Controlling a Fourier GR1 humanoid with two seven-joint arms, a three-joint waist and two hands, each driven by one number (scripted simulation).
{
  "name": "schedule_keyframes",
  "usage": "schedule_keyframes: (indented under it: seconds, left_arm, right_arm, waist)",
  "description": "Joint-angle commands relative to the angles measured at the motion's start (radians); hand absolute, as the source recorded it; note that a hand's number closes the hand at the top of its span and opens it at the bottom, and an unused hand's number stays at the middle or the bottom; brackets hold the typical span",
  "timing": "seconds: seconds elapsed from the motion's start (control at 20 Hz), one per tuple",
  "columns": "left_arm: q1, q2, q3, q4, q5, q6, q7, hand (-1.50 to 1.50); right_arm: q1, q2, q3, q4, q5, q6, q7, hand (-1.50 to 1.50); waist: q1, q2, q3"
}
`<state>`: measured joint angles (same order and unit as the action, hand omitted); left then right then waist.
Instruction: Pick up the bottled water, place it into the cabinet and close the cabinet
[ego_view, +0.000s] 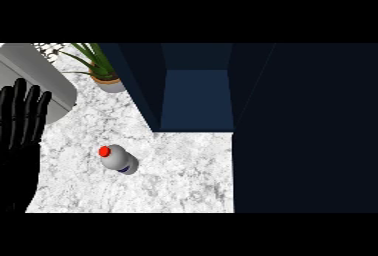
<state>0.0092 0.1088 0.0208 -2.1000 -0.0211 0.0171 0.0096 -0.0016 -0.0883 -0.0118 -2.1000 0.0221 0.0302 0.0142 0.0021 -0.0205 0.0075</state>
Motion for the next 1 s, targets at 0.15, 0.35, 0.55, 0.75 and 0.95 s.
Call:
schedule_keyframes:
  seconds: [0.15,0.35,0.55,0.75,0.95]
  left_arm:
    - [0.025,0.069,-0.126,-0.062,0.243,-0.281,-0.017,-1.5]
    - [0.153,0.08,-0.297,-0.018,0.436,-0.432,0.096,-1.5]
    - [0.271,0.206,-0.25,-0.203,0.634,-0.476,0.228,-1.5]
    - [0.347,0.295,-0.169,-0.341,0.801,-0.469,0.294,-1.5]
    - [0.404,0.351,-0.049,-0.345,0.92,-0.521,0.273,-1.5]
  right_arm:
    - [0.106,-0.004,-0.022,-0.051,-0.057,0.037,-0.018,-1.5]
    - [0.165,0.035,0.094,-0.057,-0.181,0.118,0.056,-1.5]
    - [0.255,-0.008,0.049,-0.201,-0.276,0.131,0.169,-1.5]
    - [0.341,-0.047,0.016,-0.349,-0.377,0.157,0.241,-1.5]
    - [0.386,-0.046,-0.012,-0.397,-0.411,0.165,0.245,-1.5]
  waist:
    - [-0.021,0.014,-0.008]
    - [-0.023,0.018,-0.008]
    - [-0.005,0.01,-0.008]
    - [-0.004,0.014,-0.007]
    - [-0.001,0.015,-0.007]
